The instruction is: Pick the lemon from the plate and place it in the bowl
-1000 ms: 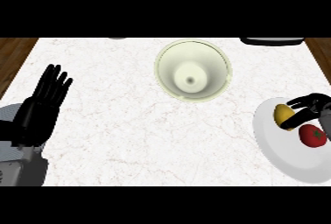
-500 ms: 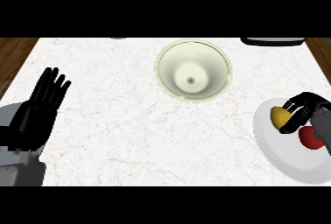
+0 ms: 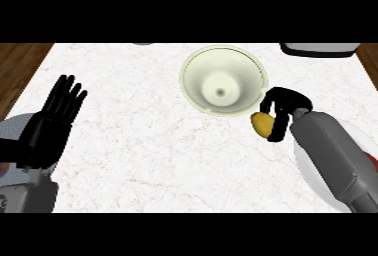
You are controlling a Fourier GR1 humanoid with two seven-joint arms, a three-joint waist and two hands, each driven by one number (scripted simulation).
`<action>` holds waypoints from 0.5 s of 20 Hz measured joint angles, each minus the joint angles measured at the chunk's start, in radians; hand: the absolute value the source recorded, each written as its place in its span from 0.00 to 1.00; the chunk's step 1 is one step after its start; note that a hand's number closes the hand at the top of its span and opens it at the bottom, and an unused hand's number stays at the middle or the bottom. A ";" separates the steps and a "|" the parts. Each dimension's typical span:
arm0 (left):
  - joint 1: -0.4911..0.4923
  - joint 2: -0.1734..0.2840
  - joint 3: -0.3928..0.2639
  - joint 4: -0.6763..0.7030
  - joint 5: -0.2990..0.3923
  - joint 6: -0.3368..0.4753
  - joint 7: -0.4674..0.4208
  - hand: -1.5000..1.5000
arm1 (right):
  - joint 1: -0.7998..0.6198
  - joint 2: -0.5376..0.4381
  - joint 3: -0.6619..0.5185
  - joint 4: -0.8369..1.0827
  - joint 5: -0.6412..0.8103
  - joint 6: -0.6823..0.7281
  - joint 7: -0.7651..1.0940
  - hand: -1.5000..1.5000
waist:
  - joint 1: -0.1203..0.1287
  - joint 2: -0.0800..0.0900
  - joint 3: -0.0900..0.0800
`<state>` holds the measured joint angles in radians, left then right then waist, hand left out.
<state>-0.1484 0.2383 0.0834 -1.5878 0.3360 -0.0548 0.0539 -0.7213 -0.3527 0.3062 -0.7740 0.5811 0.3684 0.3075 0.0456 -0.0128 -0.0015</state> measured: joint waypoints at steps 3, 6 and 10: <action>-0.006 0.003 0.002 0.011 0.001 -0.003 0.002 0.50 | -0.037 0.128 0.129 -0.124 0.061 -0.018 -0.069 1.00 | 0.001 -0.004 0.000; 0.018 0.003 0.014 0.009 0.000 0.001 -0.008 0.50 | -0.033 0.215 0.218 -0.270 0.112 -0.056 -0.046 1.00 | -0.028 -0.007 0.000; 0.043 0.011 0.043 0.023 0.010 -0.010 -0.033 0.50 | -0.006 0.242 0.259 -0.503 0.168 -0.073 0.081 1.00 | -0.058 -0.006 0.000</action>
<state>-0.1051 0.2489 0.1261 -1.5650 0.3464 -0.0651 0.0208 -0.7268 -0.1105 0.5654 -1.2771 0.7490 0.2949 0.3884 -0.0124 -0.0187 -0.0013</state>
